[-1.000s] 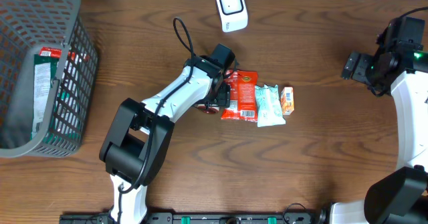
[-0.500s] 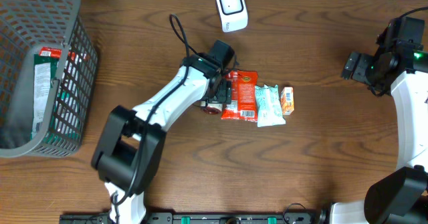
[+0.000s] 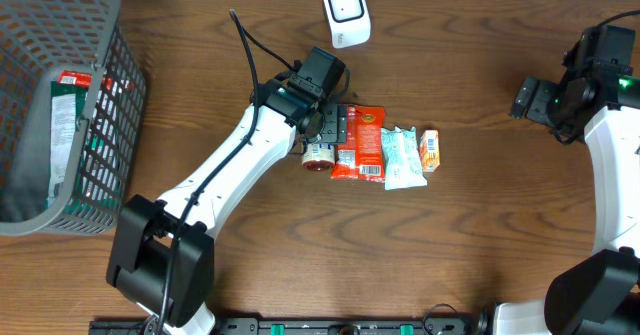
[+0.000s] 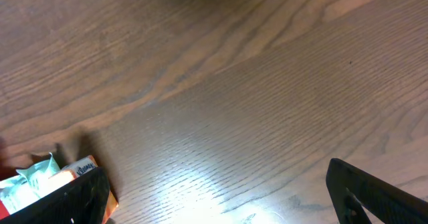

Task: Scan the item barcode
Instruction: 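Set the jar upright left of the red bag and release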

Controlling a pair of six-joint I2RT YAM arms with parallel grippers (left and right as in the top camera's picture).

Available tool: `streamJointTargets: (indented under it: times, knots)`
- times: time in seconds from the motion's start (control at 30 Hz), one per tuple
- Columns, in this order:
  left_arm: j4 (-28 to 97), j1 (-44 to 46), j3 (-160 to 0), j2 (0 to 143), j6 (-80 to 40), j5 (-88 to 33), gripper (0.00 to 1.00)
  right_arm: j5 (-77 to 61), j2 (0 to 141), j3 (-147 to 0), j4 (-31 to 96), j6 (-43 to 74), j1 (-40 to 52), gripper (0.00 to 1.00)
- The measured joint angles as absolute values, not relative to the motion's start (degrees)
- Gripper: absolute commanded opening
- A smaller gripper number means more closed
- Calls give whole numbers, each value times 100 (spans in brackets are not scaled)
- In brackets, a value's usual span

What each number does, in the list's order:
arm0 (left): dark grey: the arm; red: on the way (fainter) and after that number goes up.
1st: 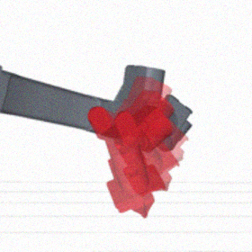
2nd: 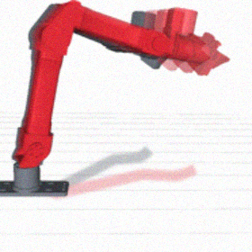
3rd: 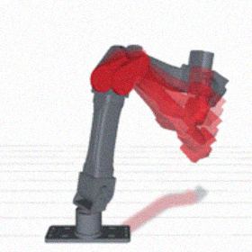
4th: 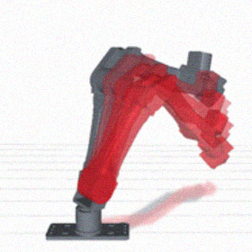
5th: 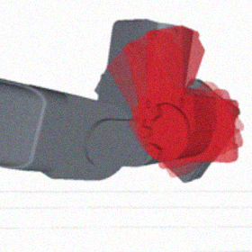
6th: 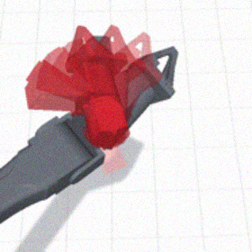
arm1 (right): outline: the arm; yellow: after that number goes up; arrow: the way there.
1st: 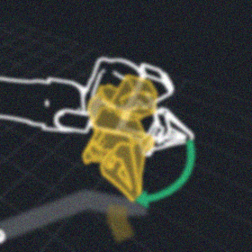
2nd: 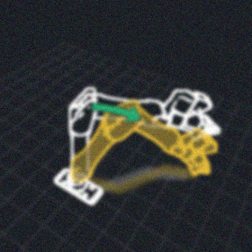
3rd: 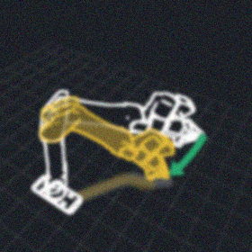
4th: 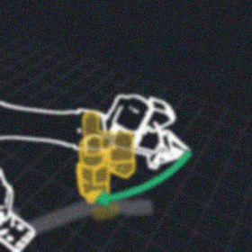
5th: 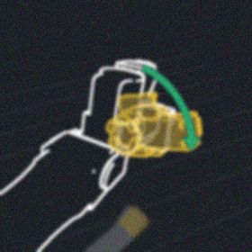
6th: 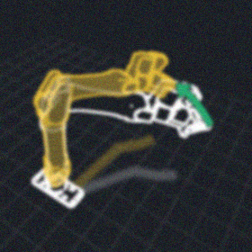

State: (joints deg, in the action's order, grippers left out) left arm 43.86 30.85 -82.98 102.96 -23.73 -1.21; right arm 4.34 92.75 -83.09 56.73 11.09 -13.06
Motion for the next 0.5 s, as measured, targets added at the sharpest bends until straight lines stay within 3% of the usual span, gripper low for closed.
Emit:
streamJointTargets:
  times: [0.27,0.5]
  knots:
    - [5196,2877,-8593,10016,-1894,-1,87,434,9275,-8309,5673,1109,-1306,99]
    - [5861,1380,-10195,9039,-1592,325,87,434,9275,-8309,5675,1109,-1306,99]
